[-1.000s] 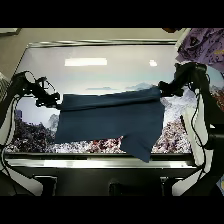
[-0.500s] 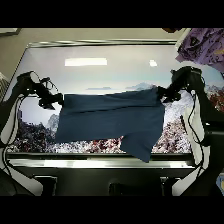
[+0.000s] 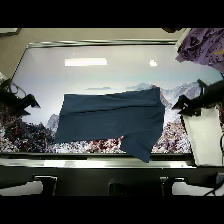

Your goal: Fold the clothes and pants, and hang the long-sleeved shirts on hangers.

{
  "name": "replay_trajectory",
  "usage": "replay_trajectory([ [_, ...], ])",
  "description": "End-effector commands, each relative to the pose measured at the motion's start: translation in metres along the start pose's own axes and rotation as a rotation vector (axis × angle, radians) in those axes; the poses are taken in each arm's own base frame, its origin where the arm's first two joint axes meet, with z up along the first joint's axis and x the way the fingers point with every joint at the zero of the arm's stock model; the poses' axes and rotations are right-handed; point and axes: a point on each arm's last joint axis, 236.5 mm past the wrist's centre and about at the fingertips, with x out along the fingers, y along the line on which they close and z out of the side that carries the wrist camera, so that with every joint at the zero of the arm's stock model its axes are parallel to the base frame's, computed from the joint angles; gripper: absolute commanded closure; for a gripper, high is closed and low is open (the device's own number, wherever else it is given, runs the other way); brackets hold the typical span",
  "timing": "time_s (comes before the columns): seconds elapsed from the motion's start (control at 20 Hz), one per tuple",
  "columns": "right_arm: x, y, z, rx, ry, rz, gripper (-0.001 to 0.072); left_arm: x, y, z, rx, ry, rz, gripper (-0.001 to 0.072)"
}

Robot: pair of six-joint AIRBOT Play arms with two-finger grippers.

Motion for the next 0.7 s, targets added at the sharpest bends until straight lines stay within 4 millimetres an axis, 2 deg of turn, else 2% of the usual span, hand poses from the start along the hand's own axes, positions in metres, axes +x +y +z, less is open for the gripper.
replay_trajectory([
  [0.0, 0.032, -0.004, -0.082, 0.079, 0.083, 0.104, 0.0295, 0.015, 0.017, -0.053, -0.149, -0.026, -0.121, 0.0070],
  [0.15, 0.060, -0.004, -0.140, 0.104, 0.181, 0.127, 0.0295, 0.033, 0.018, -0.096, -0.185, 0.022, -0.161, 0.0070],
  [0.25, 0.073, -0.004, -0.162, 0.128, 0.210, 0.139, 0.0295, 0.039, 0.019, -0.112, -0.196, 0.050, -0.166, 0.0070],
  [0.5, 0.099, 0.009, -0.187, 0.126, 0.259, 0.144, 0.0295, 0.039, 0.018, -0.118, -0.197, 0.072, -0.168, 0.0070],
  [0.65, 0.113, 0.020, -0.192, 0.104, 0.256, 0.102, 0.0296, 0.039, 0.017, -0.118, -0.198, 0.075, -0.171, 0.0070],
])
